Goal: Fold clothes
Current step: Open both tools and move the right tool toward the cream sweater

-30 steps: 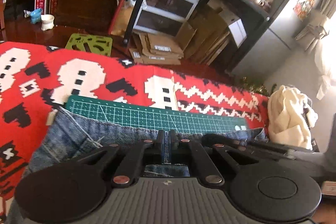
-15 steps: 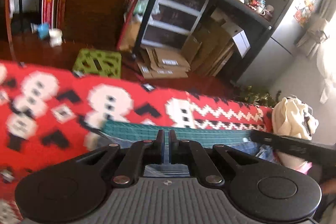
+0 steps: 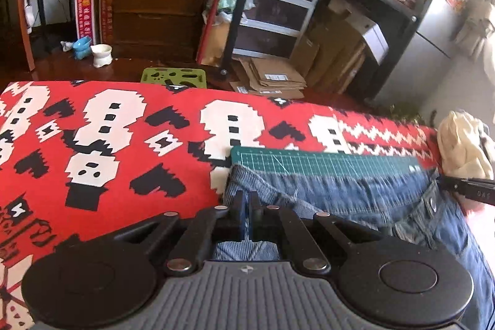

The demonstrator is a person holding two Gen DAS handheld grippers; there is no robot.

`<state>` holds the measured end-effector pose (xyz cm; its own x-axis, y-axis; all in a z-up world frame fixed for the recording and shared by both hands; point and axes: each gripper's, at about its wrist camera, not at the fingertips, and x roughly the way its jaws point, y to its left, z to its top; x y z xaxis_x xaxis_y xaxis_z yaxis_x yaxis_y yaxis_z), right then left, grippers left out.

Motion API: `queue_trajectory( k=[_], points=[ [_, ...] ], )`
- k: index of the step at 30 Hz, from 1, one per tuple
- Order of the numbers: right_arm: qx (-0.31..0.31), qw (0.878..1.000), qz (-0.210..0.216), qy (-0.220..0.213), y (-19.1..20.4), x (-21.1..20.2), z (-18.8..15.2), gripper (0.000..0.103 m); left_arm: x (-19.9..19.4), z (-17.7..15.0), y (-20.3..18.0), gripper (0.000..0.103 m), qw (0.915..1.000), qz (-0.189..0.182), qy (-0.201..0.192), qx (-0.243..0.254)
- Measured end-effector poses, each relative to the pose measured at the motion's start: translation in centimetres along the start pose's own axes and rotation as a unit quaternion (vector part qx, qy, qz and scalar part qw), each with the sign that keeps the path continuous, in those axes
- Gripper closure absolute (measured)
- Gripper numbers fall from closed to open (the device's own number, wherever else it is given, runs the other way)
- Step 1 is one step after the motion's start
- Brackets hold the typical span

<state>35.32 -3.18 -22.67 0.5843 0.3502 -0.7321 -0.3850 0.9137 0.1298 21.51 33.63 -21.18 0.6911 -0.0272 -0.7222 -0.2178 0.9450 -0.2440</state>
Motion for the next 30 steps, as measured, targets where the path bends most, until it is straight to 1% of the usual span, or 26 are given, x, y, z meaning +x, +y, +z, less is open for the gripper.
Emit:
queue_trajectory(
  k=[1, 2, 11, 13, 17, 18, 19, 22, 26, 30],
  points=[
    [0.001, 1.0, -0.004, 0.001, 0.0, 0.4, 0.3, 0.096, 0.2, 0.2, 0.0, 0.101, 1.0, 0.0, 0.0, -0.003],
    [0.001, 1.0, -0.009, -0.001, 0.1, 0.7, 0.6, 0.099, 0.4, 0.3, 0.0, 0.101, 1.0, 0.001, 0.001, -0.004],
    [0.004, 1.0, -0.024, 0.003, 0.5, 1.7, 2.1, 0.099, 1.5, 1.8, 0.0, 0.101, 1.0, -0.007, 0.001, -0.004],
    [0.004, 1.0, -0.021, -0.004, 0.7, 1.2, 2.5, 0.098, 1.5, 2.4, 0.1, 0.101, 0.9999, -0.006, -0.002, -0.01],
    [0.007, 1.0, -0.013, -0.02, 0.5, -0.7, 2.7, 0.097, 0.1, 3.4, 0.6, 0.099, 0.9994, -0.005, -0.028, -0.02],
    [0.005, 1.0, -0.013, -0.021, 0.4, -1.1, 2.4, 0.093, -0.3, 3.5, 0.9, 0.099, 0.9992, -0.007, -0.031, -0.022],
    [0.003, 1.0, -0.013, -0.021, 0.3, -1.6, 2.2, 0.091, -0.7, 3.4, 1.2, 0.099, 0.9991, -0.008, -0.033, -0.024],
    [-0.002, 1.0, -0.008, -0.02, 0.0, -2.8, 1.2, 0.091, -1.5, 2.6, 2.3, 0.098, 0.9992, -0.013, -0.026, -0.025],
    [-0.007, 1.0, -0.003, -0.015, -0.3, -3.9, -0.4, 0.091, -1.6, 1.2, 2.8, 0.085, 0.9997, -0.021, -0.008, -0.012],
    [0.005, 1.0, 0.0, -0.011, -0.3, -4.1, -1.5, 0.091, -0.8, 0.4, 2.5, 0.081, 0.9998, -0.016, 0.007, -0.003]
  ],
)
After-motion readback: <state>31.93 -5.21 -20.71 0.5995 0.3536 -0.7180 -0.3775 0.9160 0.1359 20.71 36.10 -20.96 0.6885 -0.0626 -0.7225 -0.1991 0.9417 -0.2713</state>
